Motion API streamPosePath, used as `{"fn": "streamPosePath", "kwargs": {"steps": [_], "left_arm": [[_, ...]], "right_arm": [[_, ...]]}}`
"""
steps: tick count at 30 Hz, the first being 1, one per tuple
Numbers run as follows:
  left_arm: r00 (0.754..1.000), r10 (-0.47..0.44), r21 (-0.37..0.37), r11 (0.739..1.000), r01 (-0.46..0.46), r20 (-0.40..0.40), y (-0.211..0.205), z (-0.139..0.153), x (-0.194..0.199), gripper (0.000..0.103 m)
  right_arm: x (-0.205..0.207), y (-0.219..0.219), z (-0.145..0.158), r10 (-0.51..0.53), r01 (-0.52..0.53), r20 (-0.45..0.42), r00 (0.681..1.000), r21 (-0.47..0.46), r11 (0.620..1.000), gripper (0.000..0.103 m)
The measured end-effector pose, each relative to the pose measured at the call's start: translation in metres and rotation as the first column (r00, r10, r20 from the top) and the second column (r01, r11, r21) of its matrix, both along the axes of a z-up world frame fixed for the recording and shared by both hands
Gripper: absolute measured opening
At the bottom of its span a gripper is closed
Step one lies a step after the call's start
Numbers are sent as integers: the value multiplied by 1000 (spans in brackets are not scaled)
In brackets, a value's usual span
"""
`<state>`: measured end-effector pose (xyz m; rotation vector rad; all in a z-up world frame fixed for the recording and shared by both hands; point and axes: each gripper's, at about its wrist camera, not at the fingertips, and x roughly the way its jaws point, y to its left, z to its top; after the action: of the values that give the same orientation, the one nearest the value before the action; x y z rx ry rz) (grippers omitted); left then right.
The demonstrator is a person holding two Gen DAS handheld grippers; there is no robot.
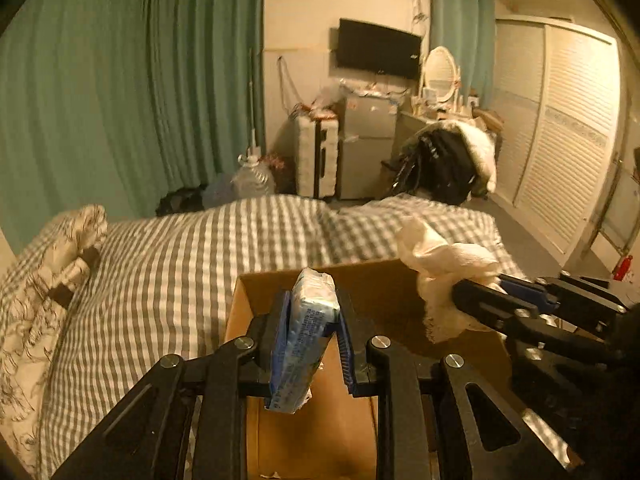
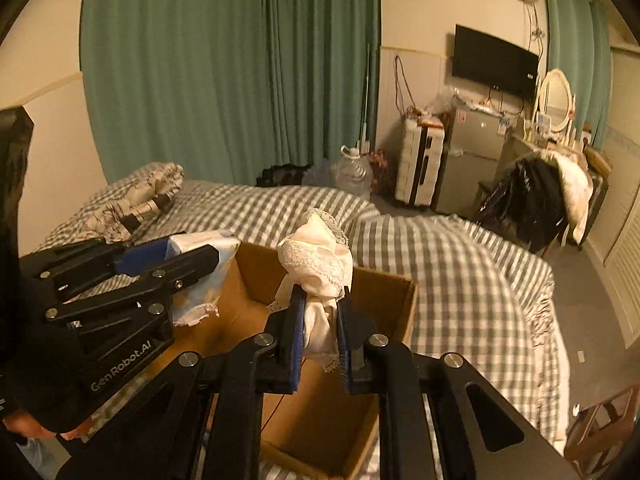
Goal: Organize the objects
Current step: 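Carry the lace cloth and blue box into the cardboard box and release both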
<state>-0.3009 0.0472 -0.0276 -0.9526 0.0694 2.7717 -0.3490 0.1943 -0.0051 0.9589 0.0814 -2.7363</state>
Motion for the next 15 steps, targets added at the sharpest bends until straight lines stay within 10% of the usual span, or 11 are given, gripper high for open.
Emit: {"fn": "streamPosePath", "kwargs": {"steps": [4,6,8,15], "left_arm": [[1000,-4,3,1000,4,18,-4,-7,-1,32],[1000,-2,-8,1000,3,12,-5,-2,3,60],[999,35,-23,999,-36,-17,-6,8,13,76],[996,81,-5,997,-81,-34,-27,50,53,79]], "right_arm": [[-1,6,-12,10,-9,19,1000,-37,999,14],[1,6,-11,8,-8,13,1000,-31,999,21],[10,8,-4,-11,11,3,1000,-32,999,59],[50,21,47,-66,66,-55,996,1,998,67]]}}
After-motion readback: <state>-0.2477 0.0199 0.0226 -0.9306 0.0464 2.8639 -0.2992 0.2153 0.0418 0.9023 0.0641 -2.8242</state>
